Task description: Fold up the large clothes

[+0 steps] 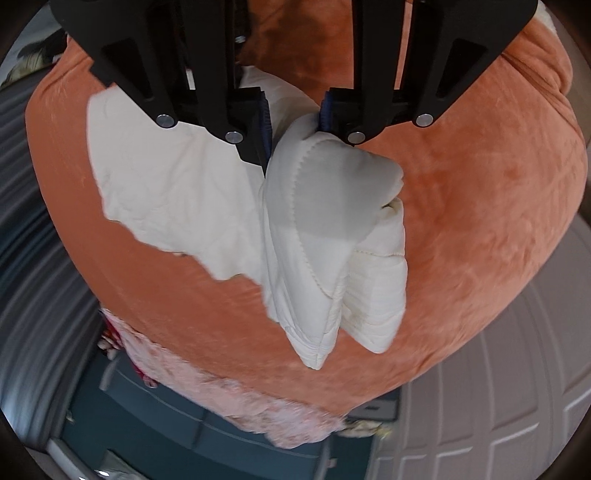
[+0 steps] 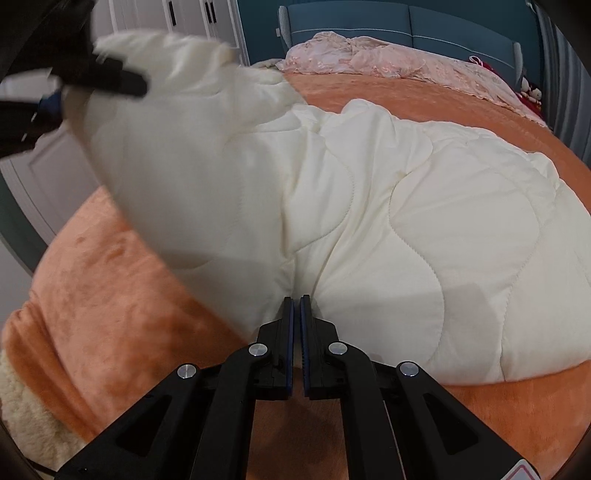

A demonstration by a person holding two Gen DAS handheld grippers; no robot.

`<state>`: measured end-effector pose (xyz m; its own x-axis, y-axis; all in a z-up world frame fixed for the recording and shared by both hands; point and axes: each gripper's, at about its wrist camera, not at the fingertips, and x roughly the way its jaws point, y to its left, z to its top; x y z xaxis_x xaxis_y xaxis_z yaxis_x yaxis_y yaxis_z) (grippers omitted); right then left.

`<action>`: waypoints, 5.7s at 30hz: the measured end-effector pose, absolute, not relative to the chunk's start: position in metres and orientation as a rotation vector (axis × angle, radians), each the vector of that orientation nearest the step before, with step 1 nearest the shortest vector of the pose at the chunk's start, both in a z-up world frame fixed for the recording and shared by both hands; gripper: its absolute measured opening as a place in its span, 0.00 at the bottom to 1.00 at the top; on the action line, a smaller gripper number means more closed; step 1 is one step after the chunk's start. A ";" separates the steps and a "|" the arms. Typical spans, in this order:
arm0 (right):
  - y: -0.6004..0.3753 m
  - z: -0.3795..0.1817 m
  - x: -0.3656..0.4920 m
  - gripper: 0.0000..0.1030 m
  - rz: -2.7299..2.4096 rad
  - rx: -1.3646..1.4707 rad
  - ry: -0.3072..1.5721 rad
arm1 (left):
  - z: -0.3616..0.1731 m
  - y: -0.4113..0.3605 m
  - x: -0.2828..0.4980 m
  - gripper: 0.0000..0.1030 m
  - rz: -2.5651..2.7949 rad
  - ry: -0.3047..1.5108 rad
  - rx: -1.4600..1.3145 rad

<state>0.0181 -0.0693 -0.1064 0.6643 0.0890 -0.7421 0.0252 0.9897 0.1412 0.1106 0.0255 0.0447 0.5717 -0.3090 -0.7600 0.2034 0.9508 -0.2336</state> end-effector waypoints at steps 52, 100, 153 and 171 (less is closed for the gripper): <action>-0.242 0.011 -0.025 0.16 -0.155 0.291 0.663 | 0.000 -0.048 0.072 0.78 -0.415 1.072 -0.058; -0.315 -0.076 -0.081 0.24 -0.301 0.462 0.678 | 0.020 -0.174 0.090 0.69 -0.566 0.942 0.176; -0.398 -0.057 0.044 0.49 -0.364 0.588 0.854 | 0.002 -0.224 0.159 0.68 -0.393 0.976 0.278; -0.401 -0.113 0.070 0.12 -0.423 0.473 0.835 | -0.062 -0.249 0.193 0.81 -0.343 0.962 0.230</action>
